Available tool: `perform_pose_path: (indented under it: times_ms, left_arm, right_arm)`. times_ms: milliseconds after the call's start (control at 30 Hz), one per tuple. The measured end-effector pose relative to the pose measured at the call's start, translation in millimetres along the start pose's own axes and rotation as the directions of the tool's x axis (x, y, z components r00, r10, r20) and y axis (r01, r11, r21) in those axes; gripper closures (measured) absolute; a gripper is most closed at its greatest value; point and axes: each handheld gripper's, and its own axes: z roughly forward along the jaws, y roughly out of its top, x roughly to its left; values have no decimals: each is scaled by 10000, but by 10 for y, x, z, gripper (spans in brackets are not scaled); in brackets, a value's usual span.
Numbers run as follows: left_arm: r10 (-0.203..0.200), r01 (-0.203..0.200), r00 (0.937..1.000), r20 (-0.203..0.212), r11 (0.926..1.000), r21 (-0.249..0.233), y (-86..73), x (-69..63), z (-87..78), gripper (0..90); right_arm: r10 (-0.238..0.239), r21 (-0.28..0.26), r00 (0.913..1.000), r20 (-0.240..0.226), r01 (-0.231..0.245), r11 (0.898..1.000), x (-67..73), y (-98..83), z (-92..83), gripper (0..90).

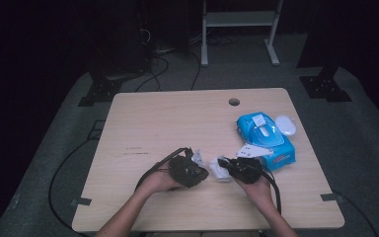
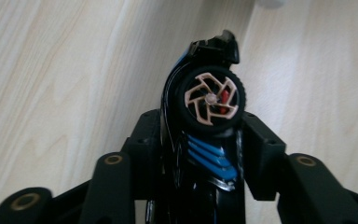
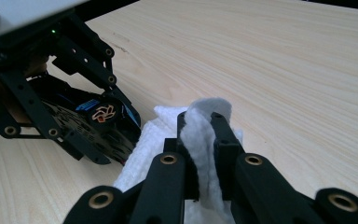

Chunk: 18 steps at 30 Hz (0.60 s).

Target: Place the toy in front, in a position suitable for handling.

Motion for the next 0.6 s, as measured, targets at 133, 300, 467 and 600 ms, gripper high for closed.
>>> perform_pose_path:
  times_ms: [133,300,467,600]
  left_arm:
    - [-261,259,9996,101,9995,152,-11,0,-7,507]
    - [-385,385,9993,-9,9992,68,-74,-7,-64,420]
    - [-433,433,9990,75,9991,28,-153,21,-42,503]
    - [-341,341,9994,-3,9990,275,-126,20,-33,557]
  right_arm:
    - [5,25,10000,-9,-5,10000,-2,-3,5,845]
    - [13,45,10000,22,-13,10000,-14,-9,6,845]
    - [-14,35,10000,15,14,10000,-3,-10,18,844]
    - [-3,93,10000,3,3,10000,4,-13,33,844]
